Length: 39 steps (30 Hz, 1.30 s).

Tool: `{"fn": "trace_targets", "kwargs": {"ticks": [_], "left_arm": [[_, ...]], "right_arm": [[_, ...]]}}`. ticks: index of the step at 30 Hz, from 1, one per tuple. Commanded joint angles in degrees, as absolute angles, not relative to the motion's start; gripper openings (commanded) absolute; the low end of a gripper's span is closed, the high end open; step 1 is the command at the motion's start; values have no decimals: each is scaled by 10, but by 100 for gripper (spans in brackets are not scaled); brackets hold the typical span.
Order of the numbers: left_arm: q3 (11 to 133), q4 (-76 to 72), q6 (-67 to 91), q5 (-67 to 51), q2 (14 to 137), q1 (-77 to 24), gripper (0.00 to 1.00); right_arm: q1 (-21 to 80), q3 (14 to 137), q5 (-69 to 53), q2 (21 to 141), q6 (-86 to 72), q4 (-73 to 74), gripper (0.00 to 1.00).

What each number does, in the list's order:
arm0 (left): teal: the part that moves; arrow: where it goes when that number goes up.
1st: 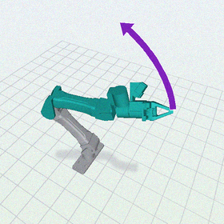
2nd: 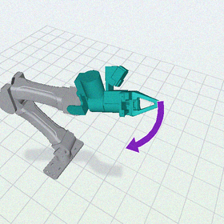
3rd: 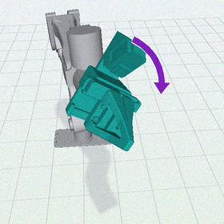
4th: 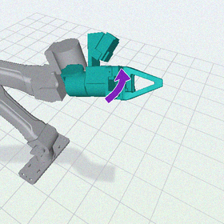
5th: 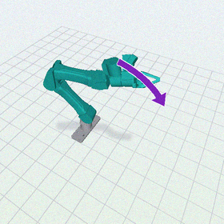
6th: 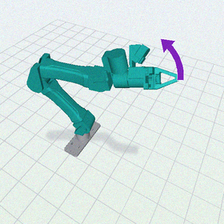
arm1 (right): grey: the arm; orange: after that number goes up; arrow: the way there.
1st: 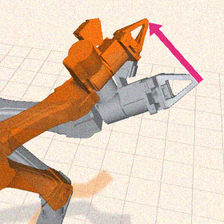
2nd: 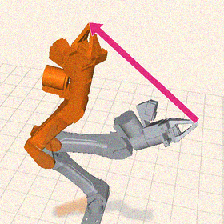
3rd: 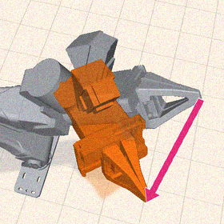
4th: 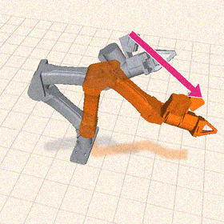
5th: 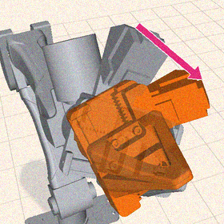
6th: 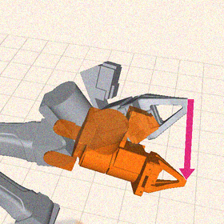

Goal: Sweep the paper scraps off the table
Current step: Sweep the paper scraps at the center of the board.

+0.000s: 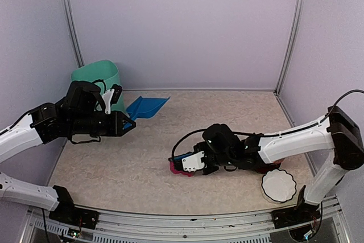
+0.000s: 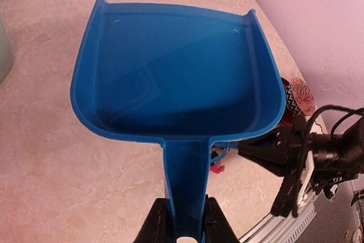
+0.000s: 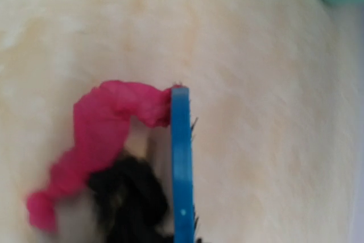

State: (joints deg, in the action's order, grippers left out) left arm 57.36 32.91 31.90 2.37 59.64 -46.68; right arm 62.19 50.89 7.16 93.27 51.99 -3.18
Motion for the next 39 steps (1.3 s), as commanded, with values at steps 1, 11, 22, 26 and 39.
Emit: {"fn": "trace_targets", "kwargs": {"ticks": [1, 11, 22, 26, 39], "left_arm": [[570, 309, 317, 83, 605, -515, 0], [512, 305, 343, 150, 585, -596, 0], [457, 353, 412, 189, 596, -746, 0], [448, 368, 443, 198, 615, -805, 0], [402, 379, 520, 166, 663, -855, 0]], "right_arm": [[623, 489, 164, 855, 407, -52, 0], [587, 454, 246, 777, 252, -60, 0], [554, 512, 273, 830, 52, 49, 0], [554, 543, 270, 858, 4, 95, 0], [563, 572, 238, 889, -41, 132, 0]]}}
